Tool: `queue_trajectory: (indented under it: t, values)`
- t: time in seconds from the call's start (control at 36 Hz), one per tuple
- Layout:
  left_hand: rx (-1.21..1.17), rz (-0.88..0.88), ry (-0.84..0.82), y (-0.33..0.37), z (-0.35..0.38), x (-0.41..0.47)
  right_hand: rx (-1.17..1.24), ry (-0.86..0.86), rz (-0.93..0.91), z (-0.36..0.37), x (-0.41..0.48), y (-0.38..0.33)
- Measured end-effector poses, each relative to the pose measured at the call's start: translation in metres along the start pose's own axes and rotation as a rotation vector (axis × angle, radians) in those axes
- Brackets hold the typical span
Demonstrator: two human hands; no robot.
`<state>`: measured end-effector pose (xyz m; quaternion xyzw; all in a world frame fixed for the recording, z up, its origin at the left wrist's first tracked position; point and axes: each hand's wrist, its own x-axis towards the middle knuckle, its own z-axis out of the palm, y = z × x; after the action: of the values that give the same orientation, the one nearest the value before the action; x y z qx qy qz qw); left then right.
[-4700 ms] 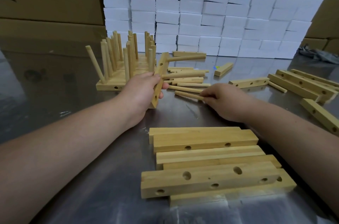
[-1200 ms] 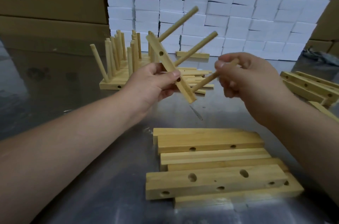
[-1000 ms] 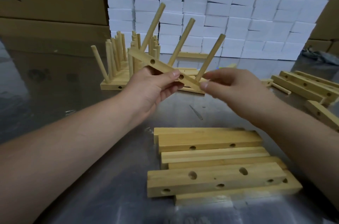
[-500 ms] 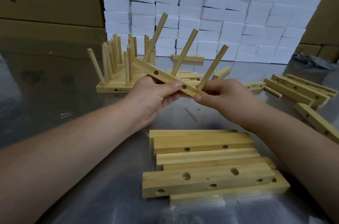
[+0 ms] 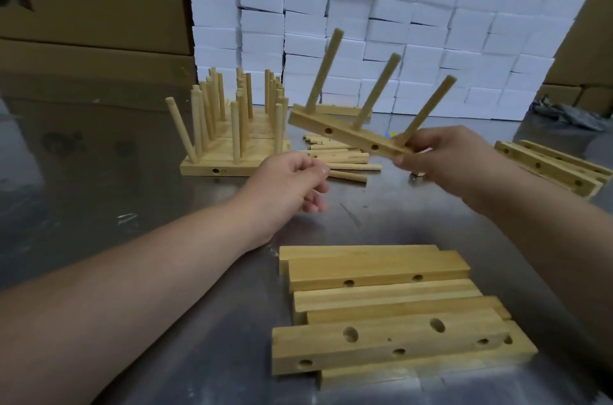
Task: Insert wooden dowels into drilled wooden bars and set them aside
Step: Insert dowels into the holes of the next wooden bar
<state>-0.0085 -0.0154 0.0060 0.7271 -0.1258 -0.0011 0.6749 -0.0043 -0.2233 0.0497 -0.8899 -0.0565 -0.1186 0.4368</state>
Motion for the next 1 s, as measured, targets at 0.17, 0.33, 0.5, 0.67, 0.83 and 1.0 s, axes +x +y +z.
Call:
queue_trajectory:
  t: [0.17, 0.33, 0.5, 0.67, 0.83, 1.0]
  values:
    - [0.120, -0.005, 0.011, -0.006, 0.005, 0.007, -0.118, 0.067, 0.106, -0.006, 0.042, 0.020]
    - [0.145, 0.005, 0.000, -0.011, 0.005, 0.010, -0.253, 0.024, 0.199, -0.003, 0.105, 0.033]
    - [0.081, 0.000, 0.001, -0.011, 0.004, 0.010, -0.471, -0.053, 0.157, 0.022, 0.168, 0.037]
    - [0.081, 0.006, -0.014, -0.012, 0.001, 0.008, -0.651, -0.144, 0.157, 0.043, 0.206, 0.037]
    - [0.060, -0.006, -0.021, -0.016, 0.000, 0.009, -0.843, -0.170, 0.142, 0.054, 0.219, 0.035]
    - [0.035, 0.003, -0.013, -0.014, 0.002, 0.010, -0.836, -0.218, 0.097, 0.051, 0.216, 0.036]
